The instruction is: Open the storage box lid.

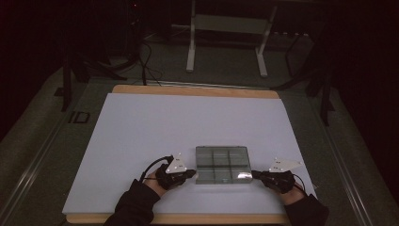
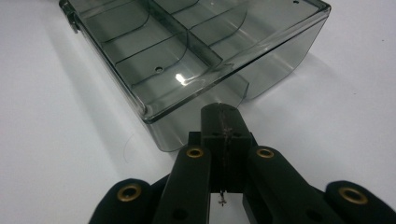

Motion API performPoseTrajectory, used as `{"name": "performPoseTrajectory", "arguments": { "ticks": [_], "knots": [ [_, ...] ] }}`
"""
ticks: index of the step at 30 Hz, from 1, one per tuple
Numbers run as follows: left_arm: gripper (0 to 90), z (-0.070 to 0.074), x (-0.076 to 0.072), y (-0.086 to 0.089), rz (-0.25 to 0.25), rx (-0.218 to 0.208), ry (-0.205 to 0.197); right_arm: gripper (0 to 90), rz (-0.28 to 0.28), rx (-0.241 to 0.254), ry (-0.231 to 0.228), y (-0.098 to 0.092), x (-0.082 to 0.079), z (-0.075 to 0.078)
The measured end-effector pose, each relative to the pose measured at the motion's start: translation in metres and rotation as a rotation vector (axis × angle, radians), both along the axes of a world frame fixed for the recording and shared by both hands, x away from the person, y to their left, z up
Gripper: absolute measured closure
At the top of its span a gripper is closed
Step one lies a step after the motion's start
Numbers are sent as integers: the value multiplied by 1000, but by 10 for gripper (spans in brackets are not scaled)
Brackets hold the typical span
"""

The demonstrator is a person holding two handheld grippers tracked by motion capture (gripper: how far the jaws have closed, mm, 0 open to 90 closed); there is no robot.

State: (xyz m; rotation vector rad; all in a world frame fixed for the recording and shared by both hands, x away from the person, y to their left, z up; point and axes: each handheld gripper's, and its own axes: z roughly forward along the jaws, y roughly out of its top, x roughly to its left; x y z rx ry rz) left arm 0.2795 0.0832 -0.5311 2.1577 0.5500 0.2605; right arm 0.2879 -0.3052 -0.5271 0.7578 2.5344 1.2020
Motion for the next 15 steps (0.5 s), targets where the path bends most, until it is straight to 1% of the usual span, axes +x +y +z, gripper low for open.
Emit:
{"name": "performPoseTrajectory", "arguments": {
  "ticks": [1,8,10,15],
  "knots": [
    [900,0,0,1,-2,-6,0,899,0,1,-1,0,0,0],
    [900,5,-3,1,-6,-11,-15,899,0,10,-5,0,0,4],
    [900,7,-3,2,-9,-24,-18,899,0,12,-7,-1,0,5],
    [900,8,-4,1,-6,-21,-18,899,0,14,-8,-1,-1,6]
  ]
}}
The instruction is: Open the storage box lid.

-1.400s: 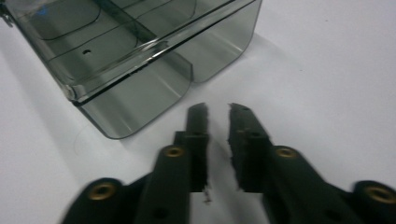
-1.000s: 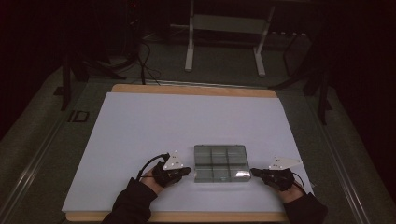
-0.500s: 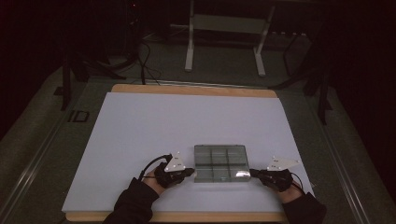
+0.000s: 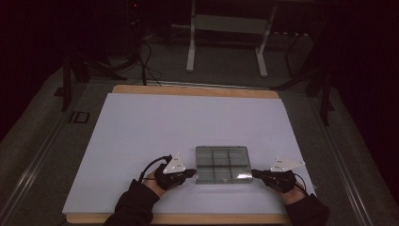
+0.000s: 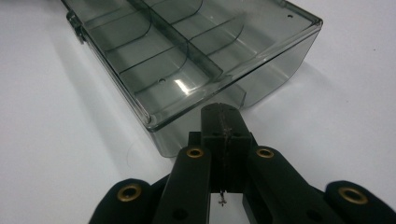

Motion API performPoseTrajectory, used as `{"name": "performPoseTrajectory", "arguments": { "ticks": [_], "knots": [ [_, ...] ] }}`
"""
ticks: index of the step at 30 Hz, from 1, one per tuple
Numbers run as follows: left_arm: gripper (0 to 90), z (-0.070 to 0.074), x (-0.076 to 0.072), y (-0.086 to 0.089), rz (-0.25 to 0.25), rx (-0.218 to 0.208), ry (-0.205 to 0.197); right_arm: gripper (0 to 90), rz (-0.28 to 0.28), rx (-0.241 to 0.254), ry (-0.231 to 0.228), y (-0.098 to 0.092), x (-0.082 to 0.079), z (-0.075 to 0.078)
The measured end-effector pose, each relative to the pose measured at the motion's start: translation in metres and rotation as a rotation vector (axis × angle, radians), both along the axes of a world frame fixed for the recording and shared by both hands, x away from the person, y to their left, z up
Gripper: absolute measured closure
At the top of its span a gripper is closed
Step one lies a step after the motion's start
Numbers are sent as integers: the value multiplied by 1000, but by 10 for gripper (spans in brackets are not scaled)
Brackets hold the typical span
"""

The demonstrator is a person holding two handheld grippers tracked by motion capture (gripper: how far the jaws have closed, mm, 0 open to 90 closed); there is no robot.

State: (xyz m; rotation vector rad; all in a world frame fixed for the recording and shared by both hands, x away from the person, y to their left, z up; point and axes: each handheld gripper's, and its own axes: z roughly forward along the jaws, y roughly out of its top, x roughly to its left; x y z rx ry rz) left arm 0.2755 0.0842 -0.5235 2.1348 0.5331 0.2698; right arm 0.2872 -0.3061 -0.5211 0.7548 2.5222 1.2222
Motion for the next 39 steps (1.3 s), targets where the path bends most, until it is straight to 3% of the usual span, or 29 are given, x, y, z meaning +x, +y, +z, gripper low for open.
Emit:
{"name": "performPoseTrajectory", "arguments": {
  "ticks": [14,15,17,26,39],
  "knots": [
    [894,3,0,-1,2,-10,-7,890,5,21,-15,1,1,7],
    [826,3,2,0,13,-12,-4,835,-5,19,-23,1,2,8],
    [784,4,3,0,31,-15,-8,797,-12,19,-24,0,3,8],
    [619,7,6,-1,62,-27,-26,705,-27,24,-40,1,9,13],
    [600,13,11,-1,103,-50,-61,648,-43,48,-55,1,18,18]
  ]
}}
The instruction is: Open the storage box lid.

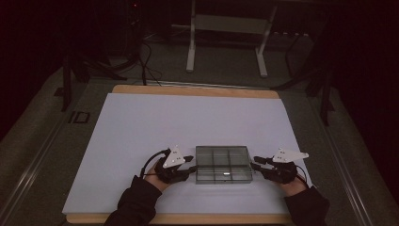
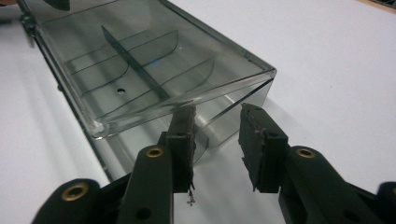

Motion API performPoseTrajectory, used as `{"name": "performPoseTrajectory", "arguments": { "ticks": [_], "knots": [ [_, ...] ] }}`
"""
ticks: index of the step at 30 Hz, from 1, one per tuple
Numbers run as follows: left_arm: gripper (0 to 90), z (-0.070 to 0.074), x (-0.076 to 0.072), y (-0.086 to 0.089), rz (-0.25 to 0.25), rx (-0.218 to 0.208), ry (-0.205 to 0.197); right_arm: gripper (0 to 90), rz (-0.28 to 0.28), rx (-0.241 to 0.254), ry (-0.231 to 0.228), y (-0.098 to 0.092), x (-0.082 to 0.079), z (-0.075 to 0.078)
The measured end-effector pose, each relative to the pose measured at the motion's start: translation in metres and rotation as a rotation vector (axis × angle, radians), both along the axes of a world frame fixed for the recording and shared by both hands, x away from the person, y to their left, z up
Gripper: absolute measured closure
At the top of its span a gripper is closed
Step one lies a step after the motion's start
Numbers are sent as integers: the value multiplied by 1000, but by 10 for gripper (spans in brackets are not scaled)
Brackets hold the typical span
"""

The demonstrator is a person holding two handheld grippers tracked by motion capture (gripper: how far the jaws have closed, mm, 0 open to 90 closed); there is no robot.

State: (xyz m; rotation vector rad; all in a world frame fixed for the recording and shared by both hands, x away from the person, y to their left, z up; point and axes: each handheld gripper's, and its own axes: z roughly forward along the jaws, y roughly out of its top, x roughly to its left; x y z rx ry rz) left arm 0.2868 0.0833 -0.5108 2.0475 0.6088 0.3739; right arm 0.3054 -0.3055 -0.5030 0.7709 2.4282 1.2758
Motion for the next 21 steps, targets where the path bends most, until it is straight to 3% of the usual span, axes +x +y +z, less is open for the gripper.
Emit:
{"name": "performPoseTrajectory", "arguments": {
  "ticks": [12,21],
  "knots": [
    [602,8,6,2,7,-46,-32,632,-7,-4,-42,5,9,9],
    [637,11,11,0,15,-39,-44,636,-10,-11,-57,8,14,12]
  ]
}}
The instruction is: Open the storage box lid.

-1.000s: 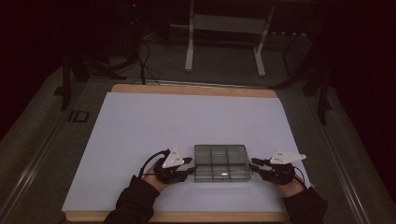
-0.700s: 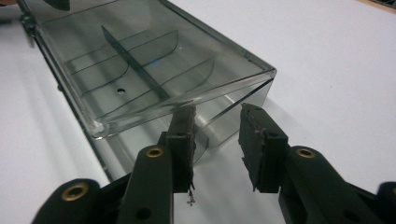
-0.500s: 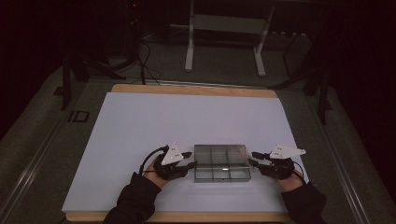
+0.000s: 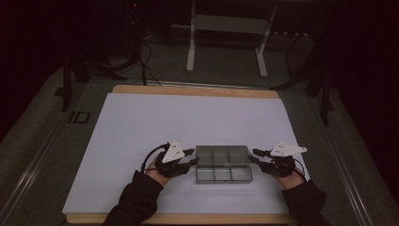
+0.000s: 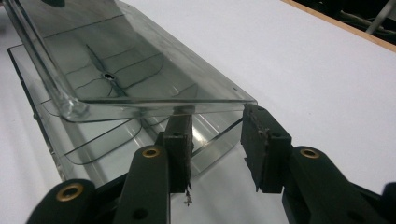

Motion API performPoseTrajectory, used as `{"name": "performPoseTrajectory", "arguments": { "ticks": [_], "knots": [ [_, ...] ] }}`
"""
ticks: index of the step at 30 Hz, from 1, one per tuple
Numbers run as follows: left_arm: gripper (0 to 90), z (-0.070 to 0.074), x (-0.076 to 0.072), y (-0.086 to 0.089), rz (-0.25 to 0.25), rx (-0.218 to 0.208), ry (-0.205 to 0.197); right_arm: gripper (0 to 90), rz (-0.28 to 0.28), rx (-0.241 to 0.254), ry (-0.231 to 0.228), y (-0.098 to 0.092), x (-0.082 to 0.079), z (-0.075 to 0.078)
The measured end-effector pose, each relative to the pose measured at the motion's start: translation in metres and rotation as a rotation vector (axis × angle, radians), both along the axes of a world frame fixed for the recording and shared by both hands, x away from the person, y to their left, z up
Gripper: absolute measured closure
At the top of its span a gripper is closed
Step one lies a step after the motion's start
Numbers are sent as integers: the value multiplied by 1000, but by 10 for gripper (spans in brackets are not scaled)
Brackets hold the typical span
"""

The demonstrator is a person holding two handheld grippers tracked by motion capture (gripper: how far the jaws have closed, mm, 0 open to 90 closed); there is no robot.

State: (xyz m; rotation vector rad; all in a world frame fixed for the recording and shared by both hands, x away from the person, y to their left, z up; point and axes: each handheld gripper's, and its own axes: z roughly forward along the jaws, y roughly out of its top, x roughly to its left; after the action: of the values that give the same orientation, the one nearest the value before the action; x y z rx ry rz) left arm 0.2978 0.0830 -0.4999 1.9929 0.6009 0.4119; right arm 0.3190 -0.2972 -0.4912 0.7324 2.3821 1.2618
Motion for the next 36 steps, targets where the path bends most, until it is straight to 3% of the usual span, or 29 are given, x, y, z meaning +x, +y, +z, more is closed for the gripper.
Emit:
{"name": "performPoseTrajectory", "arguments": {
  "ticks": [10,22,36],
  "knots": [
    [653,0,7,-3,24,-11,-23,660,-4,0,-20,2,7,6],
    [675,-7,17,-7,80,-41,-23,699,-17,21,-31,7,16,7],
    [790,-10,25,-9,125,-79,-29,770,-46,14,-32,14,26,7]
  ]
}}
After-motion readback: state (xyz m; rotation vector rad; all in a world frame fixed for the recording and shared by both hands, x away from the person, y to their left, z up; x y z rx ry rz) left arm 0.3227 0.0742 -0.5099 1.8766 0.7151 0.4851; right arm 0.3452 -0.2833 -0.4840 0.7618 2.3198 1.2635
